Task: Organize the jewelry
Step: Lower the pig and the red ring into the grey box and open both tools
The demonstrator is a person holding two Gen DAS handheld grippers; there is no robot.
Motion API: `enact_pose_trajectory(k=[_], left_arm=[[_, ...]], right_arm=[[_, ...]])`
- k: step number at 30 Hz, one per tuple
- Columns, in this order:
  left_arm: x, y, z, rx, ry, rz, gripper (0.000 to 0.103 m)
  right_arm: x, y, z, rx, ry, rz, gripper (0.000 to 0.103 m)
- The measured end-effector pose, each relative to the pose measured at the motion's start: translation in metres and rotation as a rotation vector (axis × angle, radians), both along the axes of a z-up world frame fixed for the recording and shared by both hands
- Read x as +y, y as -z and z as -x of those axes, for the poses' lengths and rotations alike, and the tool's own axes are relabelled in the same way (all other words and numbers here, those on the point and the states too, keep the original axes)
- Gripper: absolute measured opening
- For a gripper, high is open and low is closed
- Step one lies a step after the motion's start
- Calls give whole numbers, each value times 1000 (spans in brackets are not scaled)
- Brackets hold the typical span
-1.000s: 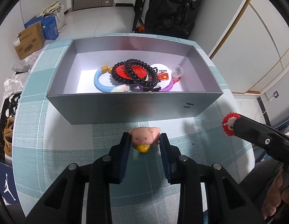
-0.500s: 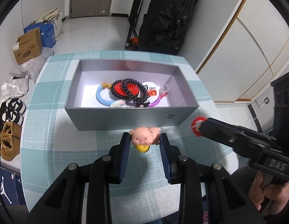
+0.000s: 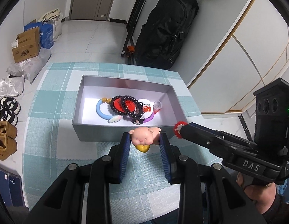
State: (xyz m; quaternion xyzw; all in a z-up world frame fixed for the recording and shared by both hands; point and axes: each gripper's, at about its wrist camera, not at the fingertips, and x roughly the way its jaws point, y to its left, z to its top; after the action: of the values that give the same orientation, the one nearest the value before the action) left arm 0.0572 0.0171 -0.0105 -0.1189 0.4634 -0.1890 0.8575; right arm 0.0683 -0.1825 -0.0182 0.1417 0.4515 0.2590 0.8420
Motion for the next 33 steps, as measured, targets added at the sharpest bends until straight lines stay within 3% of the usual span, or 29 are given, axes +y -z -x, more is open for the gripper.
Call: enact_pose_trajectory(k=[16,33], left_arm=[[13,-11,-23,-23,-17,56,26],[13,6,-69,50,-57,68,26]], right_arm=[[15,-5,-35,-17,-23,-12,29],[10,5,-77,44,-17,-65,29]])
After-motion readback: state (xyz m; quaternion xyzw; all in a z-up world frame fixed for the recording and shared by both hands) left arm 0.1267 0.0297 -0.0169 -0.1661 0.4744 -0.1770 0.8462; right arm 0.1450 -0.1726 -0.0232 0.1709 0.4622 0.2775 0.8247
